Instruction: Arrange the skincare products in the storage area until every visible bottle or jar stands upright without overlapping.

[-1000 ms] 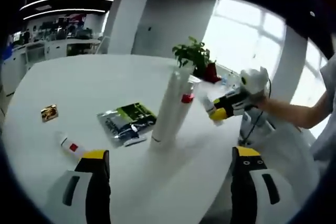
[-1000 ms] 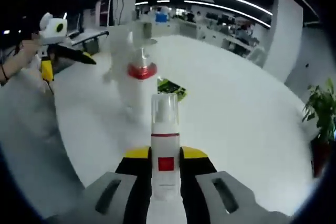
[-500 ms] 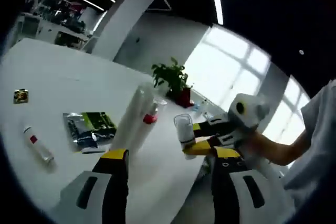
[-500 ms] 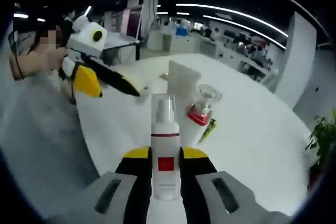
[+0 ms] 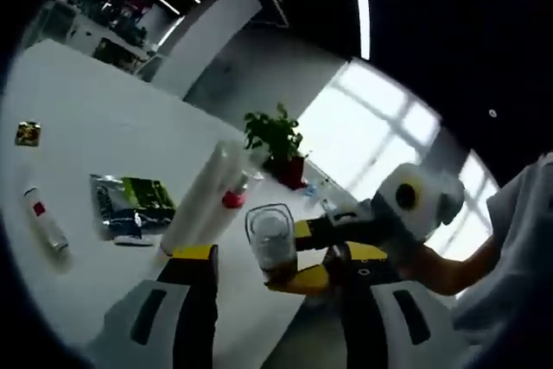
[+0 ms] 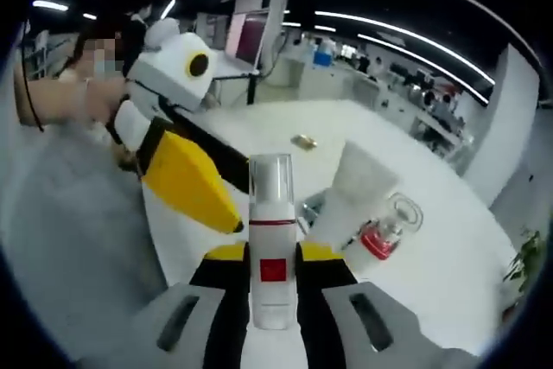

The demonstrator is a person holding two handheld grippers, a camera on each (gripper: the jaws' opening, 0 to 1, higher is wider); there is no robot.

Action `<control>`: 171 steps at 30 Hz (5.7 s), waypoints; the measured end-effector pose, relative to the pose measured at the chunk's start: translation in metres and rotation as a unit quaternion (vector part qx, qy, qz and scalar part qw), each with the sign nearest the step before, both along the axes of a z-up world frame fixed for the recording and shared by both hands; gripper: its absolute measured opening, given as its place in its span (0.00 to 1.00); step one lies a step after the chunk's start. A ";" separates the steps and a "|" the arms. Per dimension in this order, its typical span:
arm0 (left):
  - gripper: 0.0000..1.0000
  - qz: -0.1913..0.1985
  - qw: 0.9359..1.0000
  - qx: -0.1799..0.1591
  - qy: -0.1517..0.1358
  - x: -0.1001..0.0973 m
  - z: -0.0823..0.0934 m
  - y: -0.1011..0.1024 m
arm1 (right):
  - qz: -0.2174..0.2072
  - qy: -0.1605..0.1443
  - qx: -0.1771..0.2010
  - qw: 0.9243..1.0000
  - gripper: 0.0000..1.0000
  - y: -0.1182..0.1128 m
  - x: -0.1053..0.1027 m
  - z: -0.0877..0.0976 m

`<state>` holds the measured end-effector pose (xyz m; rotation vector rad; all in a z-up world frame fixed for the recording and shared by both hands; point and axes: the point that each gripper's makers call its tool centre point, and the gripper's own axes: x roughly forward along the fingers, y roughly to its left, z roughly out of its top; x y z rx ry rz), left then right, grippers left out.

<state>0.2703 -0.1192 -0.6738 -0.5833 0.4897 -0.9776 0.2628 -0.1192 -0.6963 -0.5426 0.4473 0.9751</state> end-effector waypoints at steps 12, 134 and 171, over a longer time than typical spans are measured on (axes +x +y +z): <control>0.33 0.037 0.999 0.000 -0.002 0.009 0.002 0.007 | -0.002 0.017 0.037 0.999 0.19 0.024 -0.004 0.004; 0.37 -0.119 0.907 0.364 -0.176 -0.017 -0.084 -0.028 | 0.044 0.046 0.154 0.986 0.20 -0.036 0.040 -0.002; 0.17 -0.093 0.911 0.351 -0.194 0.025 -0.113 -0.067 | -0.004 0.061 0.172 0.983 0.22 -0.030 0.031 -0.019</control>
